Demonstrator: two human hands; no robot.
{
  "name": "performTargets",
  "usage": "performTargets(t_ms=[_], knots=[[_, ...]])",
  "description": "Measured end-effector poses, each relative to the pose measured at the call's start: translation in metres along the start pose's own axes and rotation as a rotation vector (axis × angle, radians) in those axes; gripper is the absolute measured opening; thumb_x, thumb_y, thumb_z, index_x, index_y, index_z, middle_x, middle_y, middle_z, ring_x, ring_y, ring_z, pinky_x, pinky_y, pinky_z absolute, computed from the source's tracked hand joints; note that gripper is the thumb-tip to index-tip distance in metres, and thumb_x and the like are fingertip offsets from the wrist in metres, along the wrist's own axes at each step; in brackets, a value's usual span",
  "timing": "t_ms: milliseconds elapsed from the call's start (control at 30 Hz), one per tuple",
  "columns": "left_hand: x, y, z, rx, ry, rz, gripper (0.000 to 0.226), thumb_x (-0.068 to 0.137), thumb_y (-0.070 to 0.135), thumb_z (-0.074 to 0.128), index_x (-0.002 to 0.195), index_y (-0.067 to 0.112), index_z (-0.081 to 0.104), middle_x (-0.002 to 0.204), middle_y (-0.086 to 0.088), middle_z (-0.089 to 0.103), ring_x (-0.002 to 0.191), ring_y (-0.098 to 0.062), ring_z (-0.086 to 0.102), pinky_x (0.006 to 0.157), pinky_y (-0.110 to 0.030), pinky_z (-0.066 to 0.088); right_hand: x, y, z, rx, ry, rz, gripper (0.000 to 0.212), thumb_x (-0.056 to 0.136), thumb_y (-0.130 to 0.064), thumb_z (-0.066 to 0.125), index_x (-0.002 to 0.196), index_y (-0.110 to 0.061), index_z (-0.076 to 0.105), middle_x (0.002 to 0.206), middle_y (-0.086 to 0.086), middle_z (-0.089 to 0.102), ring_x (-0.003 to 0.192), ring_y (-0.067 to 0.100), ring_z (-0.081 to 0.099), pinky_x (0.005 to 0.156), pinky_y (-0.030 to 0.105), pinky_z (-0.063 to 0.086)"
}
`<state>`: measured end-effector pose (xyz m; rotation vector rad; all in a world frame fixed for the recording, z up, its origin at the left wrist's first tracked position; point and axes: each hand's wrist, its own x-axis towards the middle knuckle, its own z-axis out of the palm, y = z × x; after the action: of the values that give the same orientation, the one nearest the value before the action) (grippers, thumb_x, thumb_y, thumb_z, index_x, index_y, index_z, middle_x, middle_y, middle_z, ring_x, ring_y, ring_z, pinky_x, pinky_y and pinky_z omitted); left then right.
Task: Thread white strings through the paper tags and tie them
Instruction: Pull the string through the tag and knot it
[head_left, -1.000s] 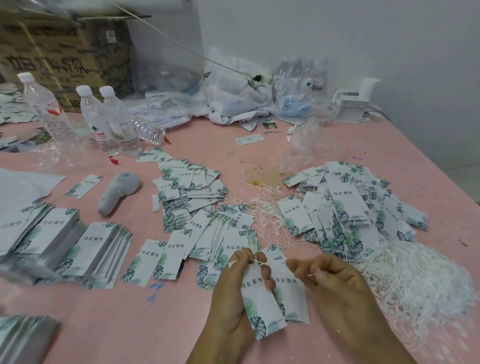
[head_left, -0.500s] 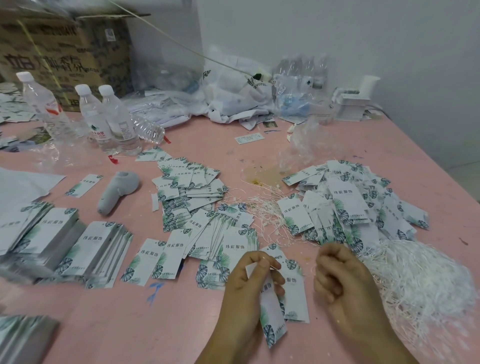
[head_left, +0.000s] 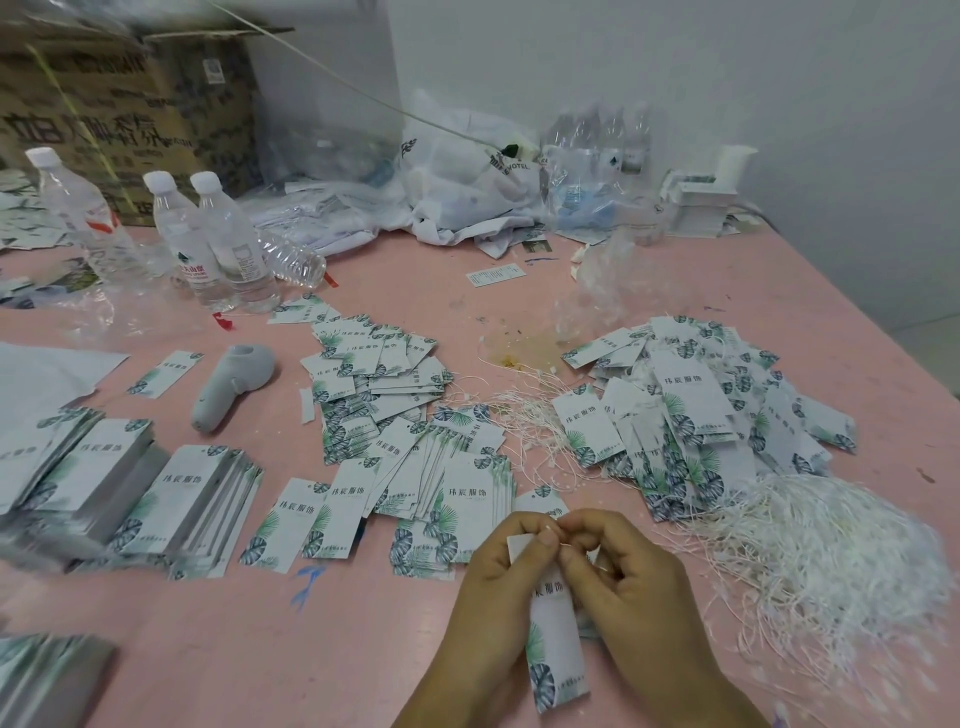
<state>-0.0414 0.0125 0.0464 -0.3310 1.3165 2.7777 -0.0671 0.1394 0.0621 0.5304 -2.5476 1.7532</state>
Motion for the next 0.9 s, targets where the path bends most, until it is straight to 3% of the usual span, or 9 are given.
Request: performTargets(t_ms=[100,200,300,367,467,567,700,800,900], knots=[[0.0,0.0,0.0,0.0,0.015,-0.036,0.01,0.081,0.021,0.072,0.084,0.013,0.066,0.086,-0.022,0.07,0.07,-0.029,0.068,0.063,-0.032,0.056,0.0,0.002,0.001,-0.138,0.038,-0.071,0.039,0.087,-0.013,0.069,0.105,-0.046,0.062,0.084,-0.015,0.068,0.057,0.003,0.058,0.057,0.015,0.048],[-0.001,0.002,0.002,0.006,0.011,-0.042,0.007,0.082,0.02,0.07,0.079,0.013,0.067,0.079,-0.02,0.068,0.067,-0.027,0.066,0.062,-0.03,0.054,0.003,-0.001,0.004,-0.328,0.136,-0.271,0.024,0.084,-0.018,0.063,0.1,-0.035,0.067,0.077,-0.017,0.065,0.06,0.001,0.059,0.054,0.022,0.05],[-0.002,0.004,0.003,0.017,0.002,-0.046,0.01,0.089,0.018,0.068,0.083,0.01,0.067,0.078,-0.019,0.066,0.068,-0.026,0.065,0.058,-0.03,0.054,0.005,0.001,0.003,-0.342,0.158,-0.345,0.018,0.087,-0.027,0.057,0.096,-0.03,0.072,0.075,-0.02,0.058,0.06,0.0,0.057,0.051,0.026,0.049],[-0.003,0.004,0.004,0.026,0.003,-0.06,0.014,0.093,0.018,0.063,0.087,0.008,0.07,0.081,-0.02,0.068,0.069,-0.027,0.067,0.058,-0.031,0.056,0.005,0.005,0.001,-0.275,0.155,-0.312,0.01,0.089,-0.026,0.063,0.094,-0.031,0.07,0.078,-0.02,0.058,0.063,0.0,0.059,0.054,0.023,0.049],[-0.003,0.003,0.004,0.013,-0.008,-0.084,0.019,0.097,0.012,0.055,0.096,0.005,0.073,0.092,-0.027,0.071,0.076,-0.032,0.071,0.062,-0.036,0.058,0.005,0.009,-0.002,-0.134,0.168,-0.17,0.024,0.089,-0.011,0.067,0.09,-0.035,0.066,0.084,-0.014,0.066,0.074,0.004,0.065,0.061,0.015,0.05],[-0.001,0.003,0.002,-0.005,-0.019,-0.093,0.027,0.078,0.0,0.056,0.098,0.003,0.073,0.097,-0.033,0.069,0.079,-0.036,0.07,0.065,-0.038,0.058,0.004,0.01,-0.004,0.014,0.144,-0.052,0.028,0.089,-0.009,0.065,0.088,-0.037,0.066,0.084,-0.009,0.071,0.075,0.008,0.069,0.061,0.013,0.052],[0.0,0.0,-0.003,-0.015,-0.047,-0.067,0.047,0.066,-0.007,0.049,0.111,-0.005,0.064,0.1,-0.034,0.069,0.088,-0.04,0.072,0.072,-0.041,0.059,0.002,0.012,-0.002,0.117,0.09,0.029,0.025,0.09,-0.009,0.065,0.088,-0.035,0.068,0.081,-0.005,0.073,0.07,0.011,0.071,0.057,0.022,0.057],[0.0,-0.002,-0.002,0.021,-0.042,-0.021,0.036,0.072,-0.003,0.054,0.102,0.003,0.072,0.1,-0.032,0.071,0.087,-0.037,0.072,0.074,-0.041,0.059,0.003,0.014,-0.002,0.08,0.101,0.042,0.016,0.088,-0.02,0.066,0.09,-0.035,0.067,0.082,-0.003,0.072,0.069,0.016,0.068,0.061,0.036,0.06],[0.0,-0.003,-0.002,0.048,-0.024,0.008,0.03,0.076,0.002,0.058,0.1,0.008,0.075,0.101,-0.031,0.071,0.087,-0.036,0.071,0.08,-0.044,0.058,0.003,0.016,-0.003,0.056,0.114,0.041,0.016,0.087,-0.02,0.067,0.09,-0.035,0.067,0.081,-0.004,0.071,0.068,0.019,0.066,0.064,0.042,0.059]])
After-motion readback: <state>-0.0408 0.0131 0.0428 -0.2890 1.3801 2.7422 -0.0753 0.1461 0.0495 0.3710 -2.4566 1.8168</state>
